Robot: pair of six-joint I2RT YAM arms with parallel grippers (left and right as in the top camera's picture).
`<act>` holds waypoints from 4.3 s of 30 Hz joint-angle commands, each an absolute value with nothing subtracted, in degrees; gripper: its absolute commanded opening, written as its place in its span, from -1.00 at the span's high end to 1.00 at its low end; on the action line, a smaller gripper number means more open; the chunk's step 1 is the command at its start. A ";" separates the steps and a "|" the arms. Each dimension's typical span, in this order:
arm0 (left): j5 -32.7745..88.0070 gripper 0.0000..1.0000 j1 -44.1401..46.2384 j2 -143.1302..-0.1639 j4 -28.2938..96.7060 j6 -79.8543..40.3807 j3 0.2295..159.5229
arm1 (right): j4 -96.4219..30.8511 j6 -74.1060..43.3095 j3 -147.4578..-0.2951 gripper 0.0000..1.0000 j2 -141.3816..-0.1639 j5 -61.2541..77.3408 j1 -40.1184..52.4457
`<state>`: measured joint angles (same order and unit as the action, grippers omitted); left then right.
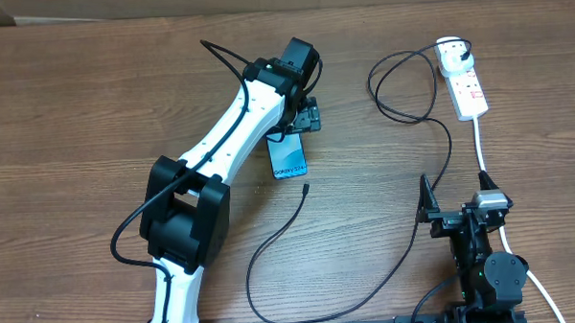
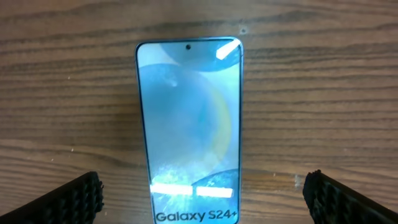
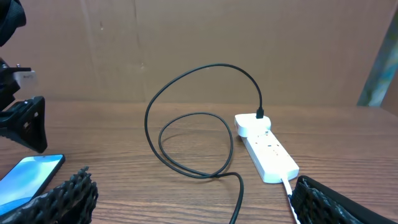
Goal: Plug charger to phone and switch on socket
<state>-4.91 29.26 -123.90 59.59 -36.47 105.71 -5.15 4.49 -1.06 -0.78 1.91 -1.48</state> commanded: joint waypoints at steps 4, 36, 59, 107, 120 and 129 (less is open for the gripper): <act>-4.86 -1.00 29.17 -125.16 57.91 -37.41 106.96 | -4.82 4.58 -0.49 -1.00 -0.16 1.34 -1.67; -6.13 -1.00 28.86 -125.36 55.57 -37.28 103.20 | -4.82 4.58 -0.49 -1.00 -0.16 1.34 -1.67; -5.96 -1.00 28.86 -125.36 55.64 -37.28 103.20 | -4.82 4.58 -0.49 -1.00 -0.16 1.34 -1.67; -5.52 -1.00 28.62 -125.36 50.78 -37.28 95.98 | -4.82 4.58 -0.49 -1.00 -0.16 1.34 -1.67; -6.59 -0.99 28.64 -125.36 47.09 -37.28 93.82 | -4.82 4.58 -0.49 -1.00 -0.16 1.34 -1.67; -7.01 -1.00 28.62 -125.36 44.86 -37.30 91.57 | -4.82 4.58 -0.49 -1.00 -0.16 1.34 -1.67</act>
